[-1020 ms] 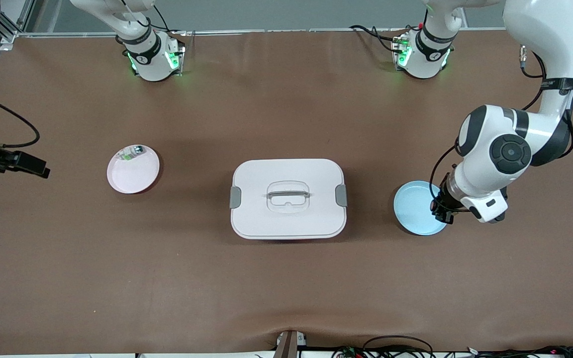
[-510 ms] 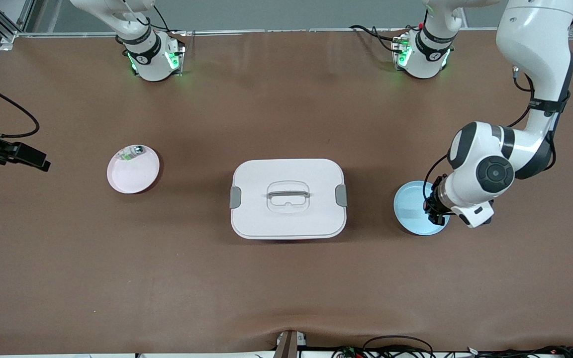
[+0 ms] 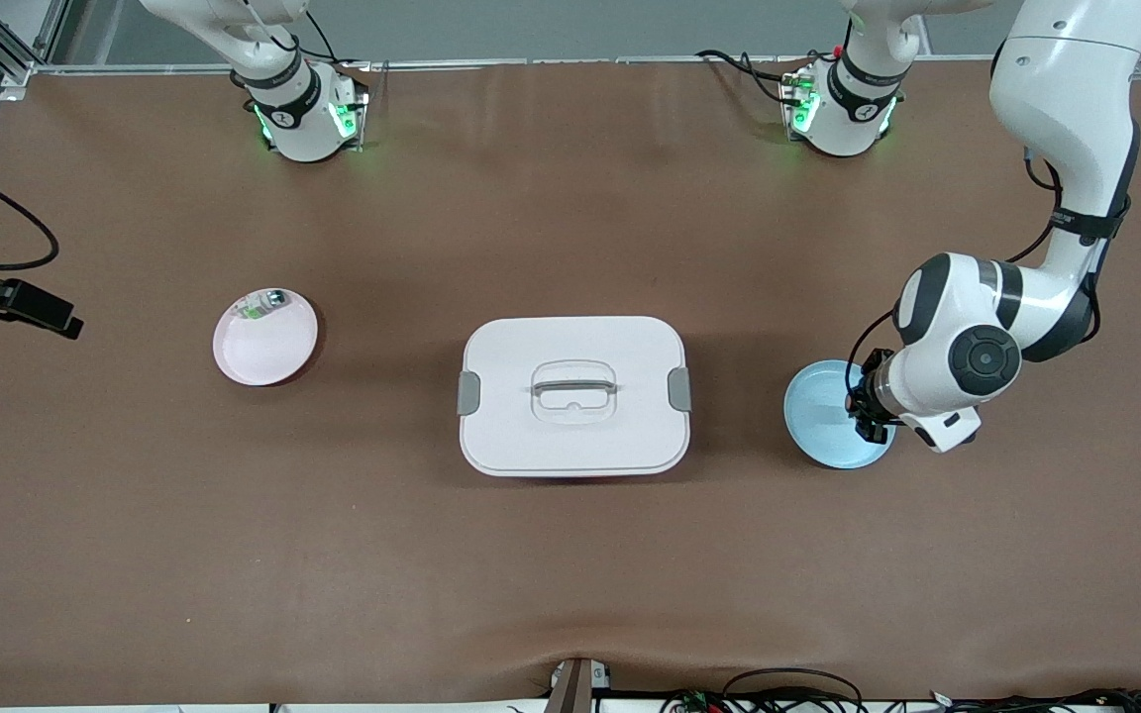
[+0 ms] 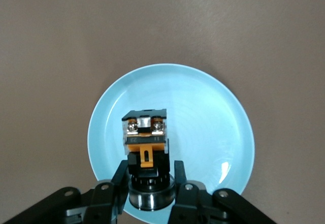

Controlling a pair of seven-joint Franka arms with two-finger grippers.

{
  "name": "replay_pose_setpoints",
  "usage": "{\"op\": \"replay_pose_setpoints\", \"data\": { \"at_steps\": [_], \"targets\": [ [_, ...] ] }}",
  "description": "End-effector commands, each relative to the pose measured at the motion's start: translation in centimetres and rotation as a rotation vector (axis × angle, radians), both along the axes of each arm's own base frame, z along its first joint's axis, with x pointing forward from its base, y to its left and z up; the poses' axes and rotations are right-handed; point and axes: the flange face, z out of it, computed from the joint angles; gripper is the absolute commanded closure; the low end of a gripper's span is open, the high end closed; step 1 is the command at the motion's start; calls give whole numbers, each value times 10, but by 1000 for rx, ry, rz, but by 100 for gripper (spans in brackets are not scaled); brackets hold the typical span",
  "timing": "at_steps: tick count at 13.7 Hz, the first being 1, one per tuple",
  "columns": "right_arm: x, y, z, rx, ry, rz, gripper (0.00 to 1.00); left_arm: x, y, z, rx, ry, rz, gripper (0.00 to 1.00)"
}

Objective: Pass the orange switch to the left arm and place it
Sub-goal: 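Lower the switch onto the blue plate and open the left gripper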

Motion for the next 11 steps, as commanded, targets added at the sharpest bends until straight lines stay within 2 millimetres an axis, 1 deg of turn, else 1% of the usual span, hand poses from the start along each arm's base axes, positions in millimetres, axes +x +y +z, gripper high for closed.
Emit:
{"op": "replay_pose_setpoints", "data": {
  "at_steps": [1,2,4,6,8,10,11],
  "targets": [
    [-13,1,15,33,-12,2,0,-8,-2,-3,5,-11,6,100],
    [-14,9,18,34,-12,14,0,-10,-3,-6,6,-5,4,100],
    [-19,13,24,35,-12,19,0,-11,-4,-8,3,-11,3,100],
    [-21,13,26,37,-10,18,0,-11,-7,-18,-2,-4,1,100],
    [-24,14,31,41,-13,18,0,-8,-13,-20,-10,-20,-8,100],
    [-26,14,33,41,-15,11,0,-7,-15,-27,-14,-21,-10,100],
    [-25,12,32,41,-12,6,0,-6,-15,-33,-19,-23,-11,100]
  ]
}}
